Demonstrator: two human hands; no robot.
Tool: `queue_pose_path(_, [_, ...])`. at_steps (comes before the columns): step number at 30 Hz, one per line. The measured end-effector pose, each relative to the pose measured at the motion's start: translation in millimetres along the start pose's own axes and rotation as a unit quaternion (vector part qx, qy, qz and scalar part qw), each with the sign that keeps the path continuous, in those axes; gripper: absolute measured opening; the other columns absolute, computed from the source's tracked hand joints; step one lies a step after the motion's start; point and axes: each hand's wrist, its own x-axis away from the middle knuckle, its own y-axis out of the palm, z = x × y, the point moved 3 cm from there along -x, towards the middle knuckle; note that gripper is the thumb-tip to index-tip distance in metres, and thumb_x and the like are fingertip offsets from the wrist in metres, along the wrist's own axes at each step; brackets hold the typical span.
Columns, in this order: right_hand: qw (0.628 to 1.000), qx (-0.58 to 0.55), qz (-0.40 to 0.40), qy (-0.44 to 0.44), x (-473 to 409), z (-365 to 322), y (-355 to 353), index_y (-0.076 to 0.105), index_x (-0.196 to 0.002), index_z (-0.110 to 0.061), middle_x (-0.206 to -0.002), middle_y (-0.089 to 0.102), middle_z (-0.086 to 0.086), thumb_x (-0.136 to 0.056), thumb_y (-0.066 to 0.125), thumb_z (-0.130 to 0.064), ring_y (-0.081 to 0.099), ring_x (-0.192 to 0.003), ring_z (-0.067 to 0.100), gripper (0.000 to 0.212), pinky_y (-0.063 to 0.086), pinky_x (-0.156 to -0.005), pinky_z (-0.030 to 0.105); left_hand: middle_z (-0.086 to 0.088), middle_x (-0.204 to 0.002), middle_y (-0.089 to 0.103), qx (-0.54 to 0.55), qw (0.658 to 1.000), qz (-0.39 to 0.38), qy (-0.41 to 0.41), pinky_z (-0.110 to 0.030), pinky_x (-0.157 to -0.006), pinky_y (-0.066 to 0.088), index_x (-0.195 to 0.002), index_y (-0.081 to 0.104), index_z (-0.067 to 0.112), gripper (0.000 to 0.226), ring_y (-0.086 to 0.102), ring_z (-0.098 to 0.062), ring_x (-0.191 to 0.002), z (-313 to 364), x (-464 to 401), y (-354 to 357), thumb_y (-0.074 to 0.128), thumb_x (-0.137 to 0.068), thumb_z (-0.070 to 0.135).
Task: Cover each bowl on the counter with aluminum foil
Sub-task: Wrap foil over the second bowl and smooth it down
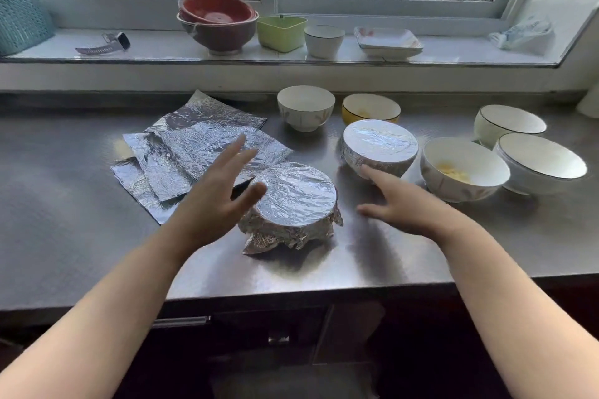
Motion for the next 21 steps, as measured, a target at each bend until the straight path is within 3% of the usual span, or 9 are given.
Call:
queue_pose_path(2, [0.992, -0.028, 0.119, 0.002, -5.6, -12.3, -10.5, 0.053, -0.139, -0.016, -0.139, 0.057, 0.001, -0.095, 0.061, -0.025, 0.051, -0.129, 0.017, 0.046, 0.037, -0.109, 0.033, 0.004, -0.162, 0.019, -0.054, 0.998, 0.01, 0.04, -0.033, -0.113, 0.021, -0.15, 0.036, 0.022, 0.094, 0.021, -0.012, -0.146, 23.3, -10.4, 7.6, 0.014, -0.083, 0.083])
queue_pose_path(5, [0.973, -0.101, 0.207, -0.019, -17.1, -38.3, -9.2, 0.071, -0.118, -0.013, -0.115, 0.072, 0.003, -0.095, 0.062, -0.02, 0.063, -0.112, 0.016, 0.026, 0.045, -0.098, 0.03, -0.002, -0.163, 0.013, -0.158, 0.984, -0.06, 0.061, -0.037, -0.119, 0.013, -0.153, 0.026, 0.019, 0.103, 0.014, -0.019, -0.149, 42.3, -24.6, 31.4, 0.001, -0.078, 0.085])
queue_pose_path(10, [0.98, -0.094, 0.171, -0.038, -44.9, -61.7, 3.1, 0.074, -0.113, -0.015, -0.108, 0.074, 0.002, -0.093, 0.064, -0.023, 0.066, -0.103, 0.016, 0.023, 0.048, -0.095, 0.03, -0.006, -0.165, 0.002, -0.251, 0.954, -0.16, 0.03, -0.039, -0.121, 0.005, -0.156, 0.012, 0.019, 0.119, 0.002, -0.023, -0.151, 35.1, -30.7, 55.9, 0.001, -0.063, 0.091])
queue_pose_path(14, [0.987, -0.056, 0.141, -0.049, -70.1, -68.5, 11.9, 0.075, -0.111, -0.017, -0.107, 0.075, 0.003, -0.093, 0.062, -0.022, 0.066, -0.102, 0.019, 0.023, 0.049, -0.093, 0.034, -0.006, -0.164, 0.007, -0.268, 0.949, -0.159, 0.043, -0.047, -0.12, 0.012, -0.155, 0.016, 0.019, 0.127, 0.01, -0.027, -0.149, 31.3, -32.2, 59.4, -0.01, -0.058, 0.096])
queue_pose_path(18, [0.988, -0.059, 0.132, -0.057, -87.3, -72.9, 18.2, 0.073, -0.113, -0.016, -0.111, 0.074, 0.003, -0.093, 0.06, -0.018, 0.066, -0.104, 0.019, 0.024, 0.048, -0.094, 0.031, -0.007, -0.162, 0.015, -0.261, 0.953, -0.146, 0.047, -0.049, -0.118, 0.014, -0.155, 0.018, 0.023, 0.117, 0.015, -0.028, -0.147, 30.3, -33.3, 60.1, 0.002, -0.064, 0.096])
queue_pose_path(21, [0.989, -0.059, 0.123, -0.06, -93.3, -71.5, 21.7, 0.073, -0.114, -0.016, -0.112, 0.073, 0.003, -0.093, 0.06, -0.017, 0.065, -0.106, 0.018, 0.025, 0.046, -0.092, 0.026, -0.005, -0.156, 0.026, -0.247, 0.959, -0.129, 0.046, -0.048, -0.117, 0.017, -0.149, 0.029, 0.025, 0.109, 0.021, -0.027, -0.143, 29.3, -34.0, 60.0, 0.015, -0.067, 0.095])
